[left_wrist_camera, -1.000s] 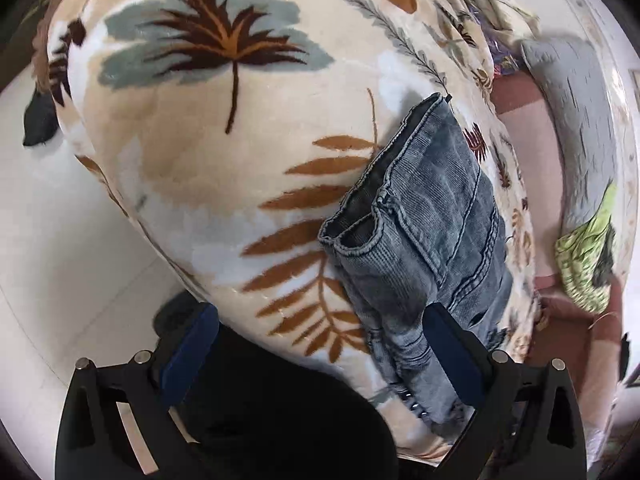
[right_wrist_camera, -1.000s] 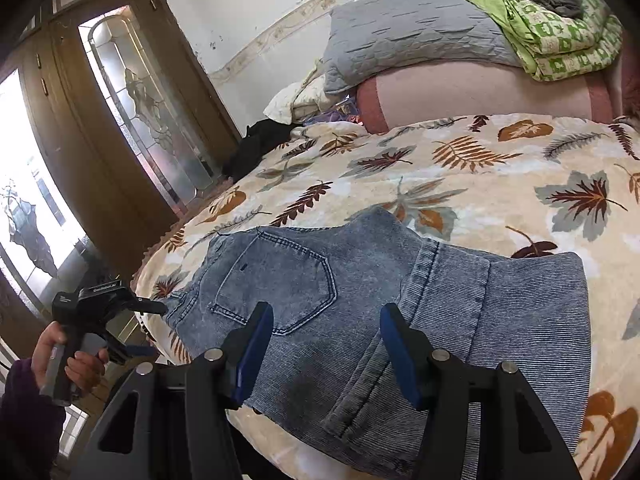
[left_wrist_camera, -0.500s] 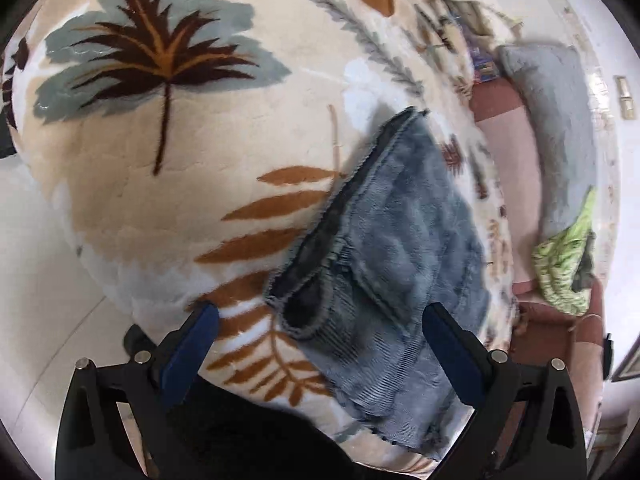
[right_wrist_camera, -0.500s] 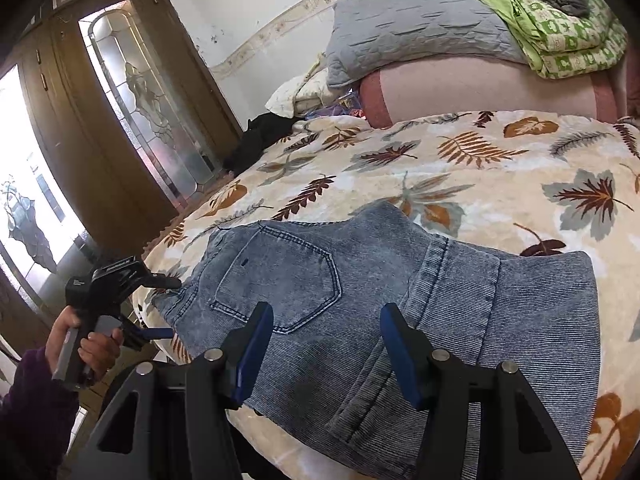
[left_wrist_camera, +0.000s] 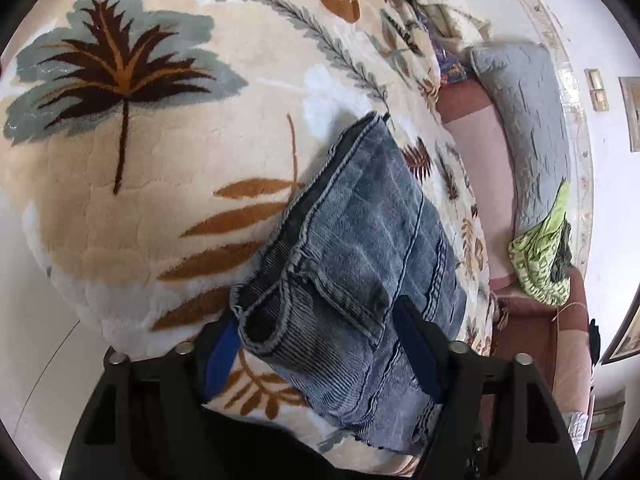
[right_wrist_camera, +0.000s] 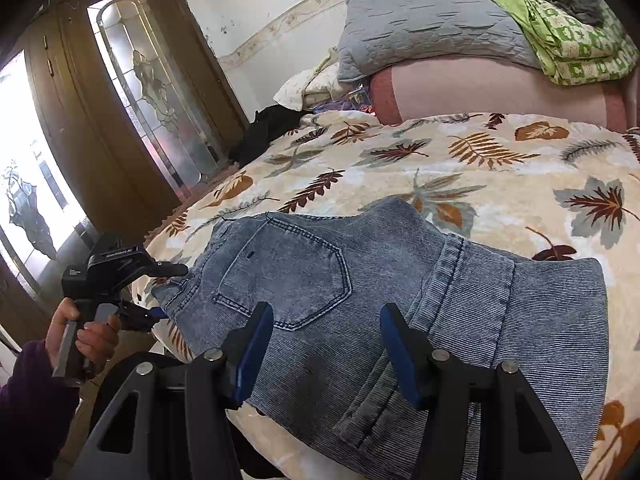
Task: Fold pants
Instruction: 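Grasp the jeans leg hems with the left gripper, then lift the hems with the left gripper and fold them onto the waistband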
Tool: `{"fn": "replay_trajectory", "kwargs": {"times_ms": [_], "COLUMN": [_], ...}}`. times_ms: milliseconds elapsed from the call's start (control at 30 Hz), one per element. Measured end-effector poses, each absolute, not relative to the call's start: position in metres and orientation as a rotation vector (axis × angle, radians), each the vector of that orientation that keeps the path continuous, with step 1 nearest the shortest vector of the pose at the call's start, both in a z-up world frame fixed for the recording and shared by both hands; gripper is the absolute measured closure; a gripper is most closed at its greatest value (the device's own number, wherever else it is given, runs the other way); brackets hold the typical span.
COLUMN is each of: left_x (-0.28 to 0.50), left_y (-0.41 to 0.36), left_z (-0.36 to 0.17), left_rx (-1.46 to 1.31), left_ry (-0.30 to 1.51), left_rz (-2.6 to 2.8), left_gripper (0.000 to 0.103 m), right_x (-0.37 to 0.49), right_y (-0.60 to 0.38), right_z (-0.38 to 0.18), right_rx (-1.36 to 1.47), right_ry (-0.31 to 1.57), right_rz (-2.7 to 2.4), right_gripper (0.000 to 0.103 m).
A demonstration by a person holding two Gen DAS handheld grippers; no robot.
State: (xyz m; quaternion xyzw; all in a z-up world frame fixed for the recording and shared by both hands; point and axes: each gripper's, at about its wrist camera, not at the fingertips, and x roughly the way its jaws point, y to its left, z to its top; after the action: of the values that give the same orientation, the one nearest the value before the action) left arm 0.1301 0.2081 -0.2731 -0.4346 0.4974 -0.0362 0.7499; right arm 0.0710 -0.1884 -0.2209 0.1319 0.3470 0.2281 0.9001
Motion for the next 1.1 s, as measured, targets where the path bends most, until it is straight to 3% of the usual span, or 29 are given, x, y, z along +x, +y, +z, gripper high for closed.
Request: {"fn": "replay_trajectory", "kwargs": {"times_ms": [67,200,267,467,867,1100], "left_x": [0.131,0.132,0.130,0.130,0.115,0.098], "left_y": [0.210,0.212,0.214,0.206,0.129,0.026], "left_z": [-0.275,-0.278,-0.280,-0.268,-0.164,-0.105], "left_rx": [-0.950,-0.947,-0.940,-0.855,-0.449,-0.209], "left_ry": [1.076,1.053,1.040,1.018,0.872,0.807], "left_rz": [-0.074,-0.077,-0.068,-0.070,-0.117,-0.285], "left_gripper": [0.048,0.054,0.068,0.083,0.087,0.087], "right_x": [0.072,0.074,0.074,0.075,0.086,0.067], "right_y": [-0.188,-0.188,-0.189,-0.194,-0.267,-0.362], "right_z": [-0.222,-0.225,-0.227,-0.228,-0.234,-0.229], "right_rx": [0.271,0.260,0.262,0.280,0.464,0.743], "right_ry": [0.722,0.738,0.743,0.742,0.745,0.623], "right_rz": [0.472,0.459,0.451,0.442,0.221,0.027], "right_gripper": [0.043,0.044,0.044,0.044,0.043,0.043]}}
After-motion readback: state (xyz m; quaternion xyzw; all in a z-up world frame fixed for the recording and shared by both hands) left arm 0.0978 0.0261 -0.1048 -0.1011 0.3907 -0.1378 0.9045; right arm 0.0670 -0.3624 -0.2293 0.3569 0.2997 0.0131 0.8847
